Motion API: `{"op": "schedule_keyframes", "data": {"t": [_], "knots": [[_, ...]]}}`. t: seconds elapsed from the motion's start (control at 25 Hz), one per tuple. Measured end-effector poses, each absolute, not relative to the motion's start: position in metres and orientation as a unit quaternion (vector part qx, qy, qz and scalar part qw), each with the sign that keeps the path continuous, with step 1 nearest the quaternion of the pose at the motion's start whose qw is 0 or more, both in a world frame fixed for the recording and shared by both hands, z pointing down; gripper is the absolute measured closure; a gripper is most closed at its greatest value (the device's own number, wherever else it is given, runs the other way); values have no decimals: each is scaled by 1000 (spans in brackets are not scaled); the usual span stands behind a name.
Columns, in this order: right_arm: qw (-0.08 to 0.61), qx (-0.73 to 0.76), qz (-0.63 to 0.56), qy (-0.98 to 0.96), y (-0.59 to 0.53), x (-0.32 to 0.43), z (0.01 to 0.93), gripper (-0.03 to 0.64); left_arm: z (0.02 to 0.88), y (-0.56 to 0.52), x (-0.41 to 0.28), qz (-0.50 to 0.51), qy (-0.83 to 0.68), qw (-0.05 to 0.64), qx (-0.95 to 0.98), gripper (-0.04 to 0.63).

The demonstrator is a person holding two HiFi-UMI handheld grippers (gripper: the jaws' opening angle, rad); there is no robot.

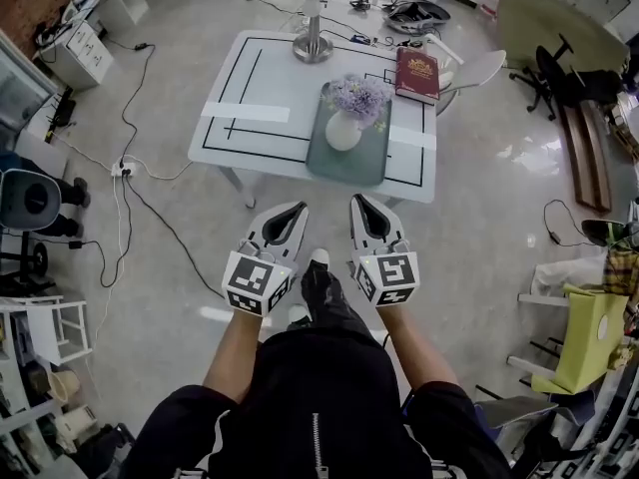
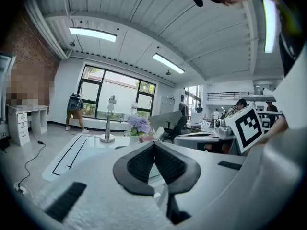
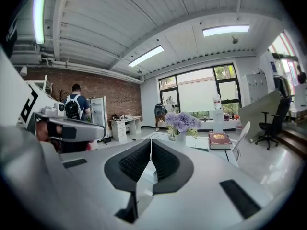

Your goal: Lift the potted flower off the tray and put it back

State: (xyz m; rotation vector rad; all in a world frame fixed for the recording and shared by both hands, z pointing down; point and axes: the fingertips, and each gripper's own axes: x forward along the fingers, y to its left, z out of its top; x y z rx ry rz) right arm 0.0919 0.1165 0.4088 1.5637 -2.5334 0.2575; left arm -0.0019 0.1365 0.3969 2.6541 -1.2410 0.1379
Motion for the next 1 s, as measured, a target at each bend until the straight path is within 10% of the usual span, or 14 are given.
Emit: {"op": "schedule_keyframes", "data": {"t": [0.44, 0.68, 1.0], "knots": [[110, 549, 83, -825, -14, 116, 465, 601, 421, 19, 17, 51, -398, 114, 909, 589], [102, 595, 72, -794, -65, 116, 498, 360, 437, -7, 19, 57, -381, 135, 913, 589], [83, 669, 42, -737, -129, 108, 510, 314, 459, -33, -17, 85, -369, 161, 911, 589]]}}
